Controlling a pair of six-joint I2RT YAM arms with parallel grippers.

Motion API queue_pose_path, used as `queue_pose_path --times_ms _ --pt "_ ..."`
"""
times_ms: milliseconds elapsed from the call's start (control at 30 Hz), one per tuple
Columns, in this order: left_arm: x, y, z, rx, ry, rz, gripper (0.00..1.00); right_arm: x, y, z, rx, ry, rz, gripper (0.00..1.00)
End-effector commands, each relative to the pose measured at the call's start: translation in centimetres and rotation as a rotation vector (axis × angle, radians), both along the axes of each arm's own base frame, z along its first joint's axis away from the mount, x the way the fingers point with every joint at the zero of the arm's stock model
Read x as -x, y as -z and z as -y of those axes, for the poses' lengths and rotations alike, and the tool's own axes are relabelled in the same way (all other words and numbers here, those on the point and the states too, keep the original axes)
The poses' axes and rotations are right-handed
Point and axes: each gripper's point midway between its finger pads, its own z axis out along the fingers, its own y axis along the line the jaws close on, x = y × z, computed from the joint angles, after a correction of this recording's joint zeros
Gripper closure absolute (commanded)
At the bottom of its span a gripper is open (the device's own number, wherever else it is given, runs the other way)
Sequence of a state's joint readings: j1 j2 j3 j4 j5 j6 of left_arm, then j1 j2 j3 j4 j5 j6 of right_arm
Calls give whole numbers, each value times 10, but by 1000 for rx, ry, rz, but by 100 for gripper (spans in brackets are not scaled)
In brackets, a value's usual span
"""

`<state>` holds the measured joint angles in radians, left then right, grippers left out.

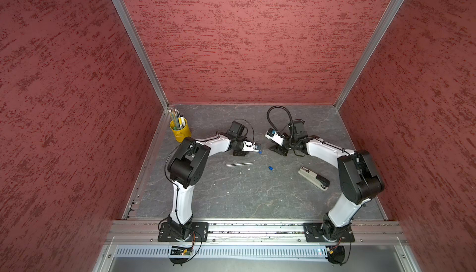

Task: Insert stoppers into test tubes
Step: Place the test tube at the center of the board.

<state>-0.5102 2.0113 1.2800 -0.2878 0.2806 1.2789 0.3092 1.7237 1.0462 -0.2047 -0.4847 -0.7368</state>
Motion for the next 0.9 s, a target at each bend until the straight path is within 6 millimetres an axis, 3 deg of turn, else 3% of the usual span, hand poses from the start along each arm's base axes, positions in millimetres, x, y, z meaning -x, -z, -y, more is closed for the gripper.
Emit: queue_pose_path --times_ms 0,467,700,867 --pt "5 -21 2 12 -4 10 62 -2 -14 7 -11 42 25 53" --pt "34 -61 2 21 -22 41 62 21 -31 11 -35 248 -49 53" --pt "61 -70 -5 30 -82 14 62 45 -29 -3 -101 367 -133 54" --pt "82 -68 -13 29 -116 -18 63 66 -22 -2 -117 457 -196 55"
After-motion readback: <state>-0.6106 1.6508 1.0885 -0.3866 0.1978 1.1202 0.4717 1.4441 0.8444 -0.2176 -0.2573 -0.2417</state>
